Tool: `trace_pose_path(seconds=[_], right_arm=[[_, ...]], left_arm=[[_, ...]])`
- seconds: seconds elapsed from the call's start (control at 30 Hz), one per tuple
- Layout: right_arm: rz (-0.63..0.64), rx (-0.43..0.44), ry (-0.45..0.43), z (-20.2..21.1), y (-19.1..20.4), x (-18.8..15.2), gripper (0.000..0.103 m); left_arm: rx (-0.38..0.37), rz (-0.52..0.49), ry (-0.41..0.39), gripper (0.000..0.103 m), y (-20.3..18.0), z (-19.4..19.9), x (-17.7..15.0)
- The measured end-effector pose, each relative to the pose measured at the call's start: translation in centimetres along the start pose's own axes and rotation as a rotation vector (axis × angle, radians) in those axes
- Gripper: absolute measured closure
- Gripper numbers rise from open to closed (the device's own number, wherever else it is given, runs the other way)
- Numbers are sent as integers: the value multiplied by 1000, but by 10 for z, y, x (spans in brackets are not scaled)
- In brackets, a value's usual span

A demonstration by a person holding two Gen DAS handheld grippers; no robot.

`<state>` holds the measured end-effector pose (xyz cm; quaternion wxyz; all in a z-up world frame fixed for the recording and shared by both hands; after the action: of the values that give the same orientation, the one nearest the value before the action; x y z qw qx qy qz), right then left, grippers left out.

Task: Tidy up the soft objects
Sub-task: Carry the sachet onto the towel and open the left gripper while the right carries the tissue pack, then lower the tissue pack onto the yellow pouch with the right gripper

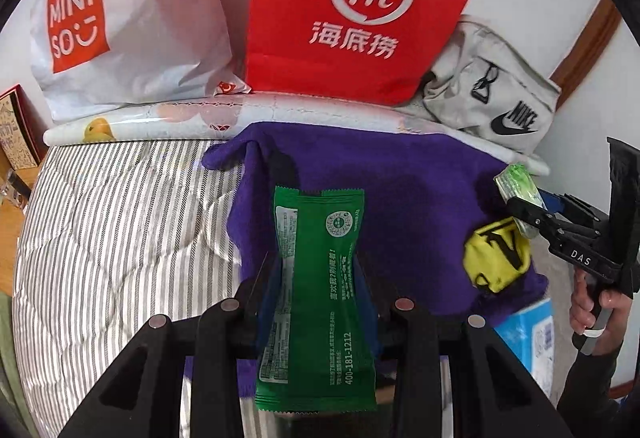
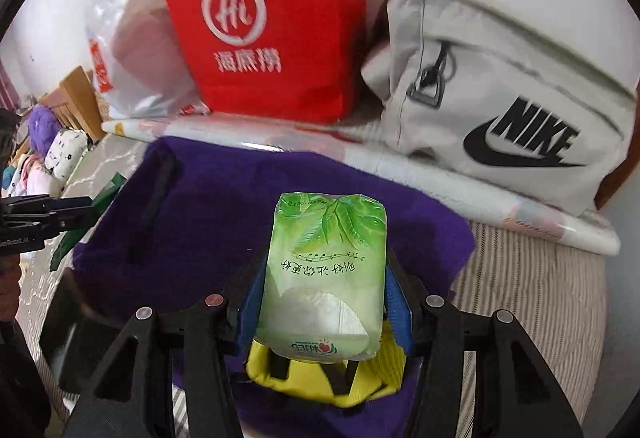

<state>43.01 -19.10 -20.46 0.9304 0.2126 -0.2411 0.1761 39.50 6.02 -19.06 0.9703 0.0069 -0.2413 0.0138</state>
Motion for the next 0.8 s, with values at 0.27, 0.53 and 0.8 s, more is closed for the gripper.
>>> trace_pose_path(seconds=[0.27, 0.53, 0.8], right_arm=[[-43, -8, 67, -26, -18, -5, 50], [-61, 8, 109, -37, -24, -11, 44], [-28, -40, 64, -21, -17, -2, 29]], left_arm=[[-29, -45, 41, 69, -16, -28, 0], [-12, -49, 75, 69, -17, -49, 0], [-37, -26, 53, 38, -20, -41, 6]])
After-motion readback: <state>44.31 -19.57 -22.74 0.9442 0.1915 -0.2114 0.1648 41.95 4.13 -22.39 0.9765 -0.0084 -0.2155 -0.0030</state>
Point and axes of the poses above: each gripper's, at about its wrist camera, not at the fingertips, and z roughly against the way its jaws point, y to its left, x to its top, the point moved 7 cm from there along -z, roughly the way its jaws point, and after that the axes turned 15 degrees about x, right-handed, at the moved point
